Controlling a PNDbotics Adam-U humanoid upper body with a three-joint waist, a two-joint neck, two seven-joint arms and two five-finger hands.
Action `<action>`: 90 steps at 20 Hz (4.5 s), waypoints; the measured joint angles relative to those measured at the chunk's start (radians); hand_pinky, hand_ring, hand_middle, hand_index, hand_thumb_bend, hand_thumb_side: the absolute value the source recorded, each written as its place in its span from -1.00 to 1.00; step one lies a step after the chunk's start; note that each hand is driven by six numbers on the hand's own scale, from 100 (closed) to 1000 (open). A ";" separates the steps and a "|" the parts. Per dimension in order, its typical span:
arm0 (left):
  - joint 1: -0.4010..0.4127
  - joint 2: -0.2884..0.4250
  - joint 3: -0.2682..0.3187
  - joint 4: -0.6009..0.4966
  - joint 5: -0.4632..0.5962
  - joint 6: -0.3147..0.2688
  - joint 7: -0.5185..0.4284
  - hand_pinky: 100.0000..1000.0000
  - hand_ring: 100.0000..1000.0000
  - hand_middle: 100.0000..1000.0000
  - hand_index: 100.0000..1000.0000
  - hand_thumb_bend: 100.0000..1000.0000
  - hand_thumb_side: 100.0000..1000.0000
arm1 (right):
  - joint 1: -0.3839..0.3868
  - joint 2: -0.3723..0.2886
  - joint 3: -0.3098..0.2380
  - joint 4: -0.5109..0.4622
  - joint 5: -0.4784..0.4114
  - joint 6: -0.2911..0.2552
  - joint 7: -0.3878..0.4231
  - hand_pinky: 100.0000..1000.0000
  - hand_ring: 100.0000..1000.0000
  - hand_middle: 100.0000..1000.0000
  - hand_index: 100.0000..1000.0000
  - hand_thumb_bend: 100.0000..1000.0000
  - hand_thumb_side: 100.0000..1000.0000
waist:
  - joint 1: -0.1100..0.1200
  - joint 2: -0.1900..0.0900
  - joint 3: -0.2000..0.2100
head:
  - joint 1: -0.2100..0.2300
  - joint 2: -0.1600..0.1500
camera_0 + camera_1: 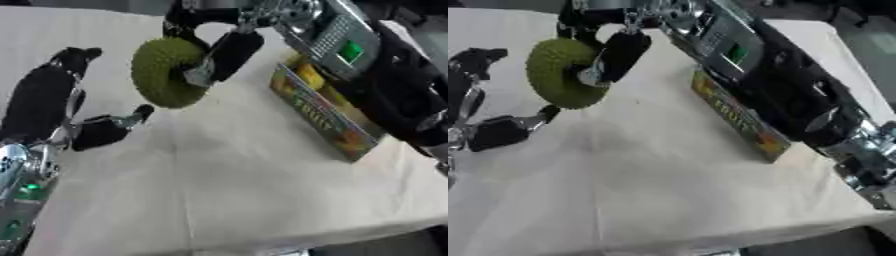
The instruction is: Pick up the objects with one hand, pass them to the other hand, and then place them into the box on the other side of the table.
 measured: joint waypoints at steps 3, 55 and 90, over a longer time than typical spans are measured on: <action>0.047 0.067 0.052 -0.033 0.073 0.038 0.026 0.13 0.18 0.42 0.75 -0.33 0.11 | 0.067 -0.058 -0.071 -0.008 -0.052 0.018 -0.047 0.67 -0.21 -0.75 -0.31 -1.00 -1.00 | 0.002 0.000 0.003 | 0.000 0.000; 0.185 0.160 0.404 -0.108 0.334 0.159 0.552 -0.10 -0.03 0.18 0.67 -0.59 -0.07 | 0.730 -0.170 -0.593 0.375 0.006 -0.132 -0.613 1.00 0.65 0.61 0.97 -0.54 -0.69 | 0.091 0.038 0.037 | 0.060 -0.027; 0.114 0.047 0.409 -0.075 0.239 0.058 0.607 -0.29 -0.12 0.16 0.61 -0.55 0.18 | 0.729 0.021 -0.664 -0.050 -0.390 -0.373 -0.600 0.92 0.44 0.32 0.65 -1.00 0.13 | 0.043 -0.016 0.062 | 0.038 0.000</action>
